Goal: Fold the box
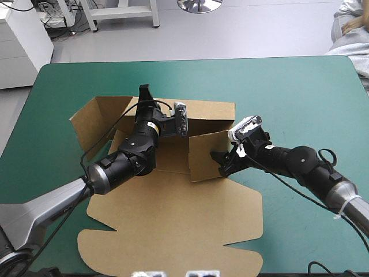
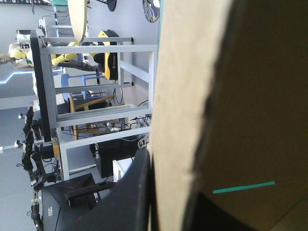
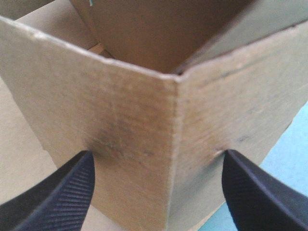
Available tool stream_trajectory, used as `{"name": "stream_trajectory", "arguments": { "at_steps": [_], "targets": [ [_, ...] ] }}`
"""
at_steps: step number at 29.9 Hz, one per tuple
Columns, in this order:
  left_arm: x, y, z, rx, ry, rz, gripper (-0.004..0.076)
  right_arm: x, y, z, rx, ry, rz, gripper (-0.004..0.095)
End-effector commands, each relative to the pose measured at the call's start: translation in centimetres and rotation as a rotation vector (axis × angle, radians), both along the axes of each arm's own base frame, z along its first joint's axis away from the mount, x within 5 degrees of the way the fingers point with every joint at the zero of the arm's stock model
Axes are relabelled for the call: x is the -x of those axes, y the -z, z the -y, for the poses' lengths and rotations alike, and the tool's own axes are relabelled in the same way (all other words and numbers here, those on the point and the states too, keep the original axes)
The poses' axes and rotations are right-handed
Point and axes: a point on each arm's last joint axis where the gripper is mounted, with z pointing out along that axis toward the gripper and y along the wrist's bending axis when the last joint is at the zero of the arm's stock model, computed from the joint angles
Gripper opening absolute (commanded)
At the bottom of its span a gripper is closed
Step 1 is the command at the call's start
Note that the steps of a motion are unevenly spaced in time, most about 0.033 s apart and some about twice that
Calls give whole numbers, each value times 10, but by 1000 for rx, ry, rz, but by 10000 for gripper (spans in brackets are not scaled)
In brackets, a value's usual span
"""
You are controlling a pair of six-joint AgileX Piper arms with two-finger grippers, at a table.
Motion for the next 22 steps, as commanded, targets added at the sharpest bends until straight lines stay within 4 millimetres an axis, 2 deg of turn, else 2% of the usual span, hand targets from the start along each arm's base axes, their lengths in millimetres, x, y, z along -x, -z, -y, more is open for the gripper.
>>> {"name": "stream_trajectory", "arguments": {
  "at_steps": [1, 10, 17, 22],
  "targets": [
    [4, -22, -1, 77, 12, 44, 14, -3, -20, -3, -57, 99, 91, 680],
    [6, -22, -2, 111, -7, 15, 14, -7, -17, 4, -12, 170, 80, 579],
    [10, -27, -2, 148, 16, 12, 14, -7, -22, 3, -8, 154, 65, 212],
    [12, -27, 2, 154, 31, 6, 14, -10, -36, 0, -20, 139, 97, 39]
  ]
}}
